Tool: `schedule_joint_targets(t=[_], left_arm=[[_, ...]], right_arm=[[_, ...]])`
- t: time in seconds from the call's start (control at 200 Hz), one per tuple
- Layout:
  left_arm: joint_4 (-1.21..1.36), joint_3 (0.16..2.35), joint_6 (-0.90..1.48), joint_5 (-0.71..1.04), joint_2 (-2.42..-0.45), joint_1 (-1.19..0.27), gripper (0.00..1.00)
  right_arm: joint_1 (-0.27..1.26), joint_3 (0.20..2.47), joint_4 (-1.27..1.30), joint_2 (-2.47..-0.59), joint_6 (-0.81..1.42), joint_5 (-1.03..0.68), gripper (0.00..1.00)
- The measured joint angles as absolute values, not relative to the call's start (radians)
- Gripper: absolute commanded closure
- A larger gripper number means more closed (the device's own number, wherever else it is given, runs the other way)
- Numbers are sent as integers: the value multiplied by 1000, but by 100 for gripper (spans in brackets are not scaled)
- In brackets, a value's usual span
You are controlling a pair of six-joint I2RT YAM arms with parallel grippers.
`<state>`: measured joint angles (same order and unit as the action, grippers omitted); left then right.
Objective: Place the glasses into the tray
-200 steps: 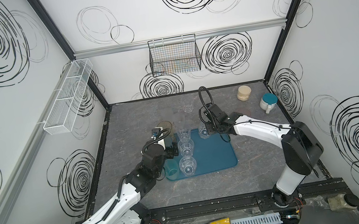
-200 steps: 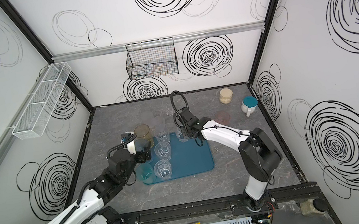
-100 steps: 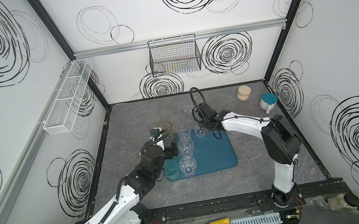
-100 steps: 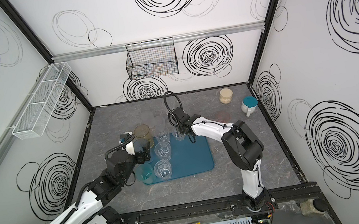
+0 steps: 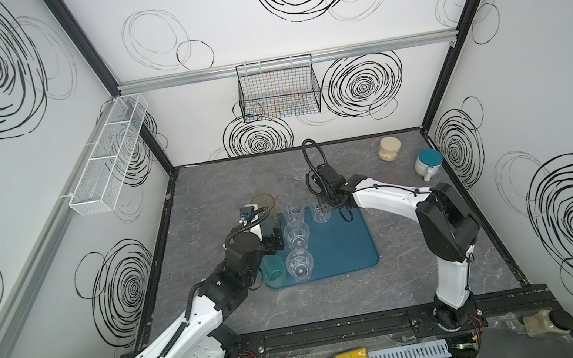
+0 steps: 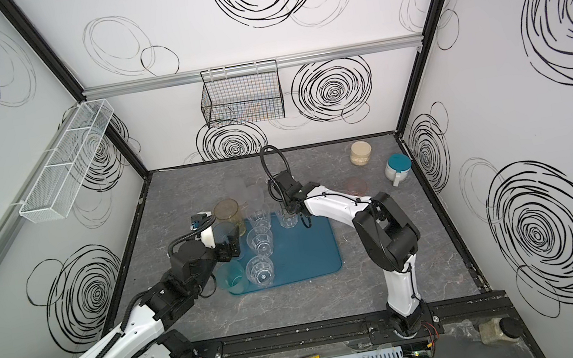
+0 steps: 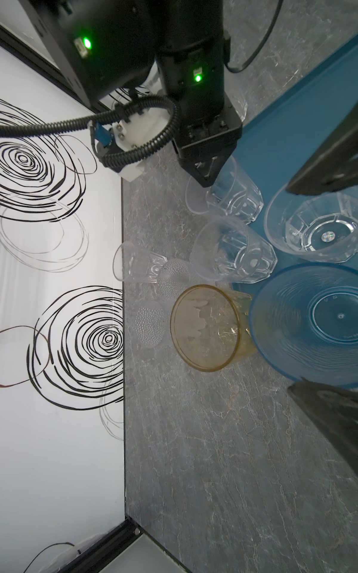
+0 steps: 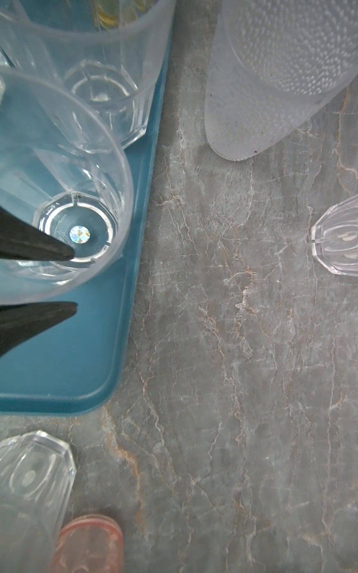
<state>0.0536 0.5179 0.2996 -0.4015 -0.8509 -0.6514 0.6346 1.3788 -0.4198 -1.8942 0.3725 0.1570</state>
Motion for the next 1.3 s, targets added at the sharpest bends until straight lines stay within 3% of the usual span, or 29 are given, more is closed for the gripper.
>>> schedule_joint_targets(t=[0.245,0.515,0.85,1.301], left_arm=[[34,518,283,-527,-850,-687,4],[19,532,253,-630,-868,-811,3],[78,622,213,-532,-1089,-925,4],[88,595,207,-475,-1008,-833,4]], right_arm=[[599,1392,-421,-1826,400,74,57],[415,1294,-183,-1685,486,-65,48],[366,1558,-115,-2006,558,-210,42],[368,1979,-101,-2418,614,-264,41]])
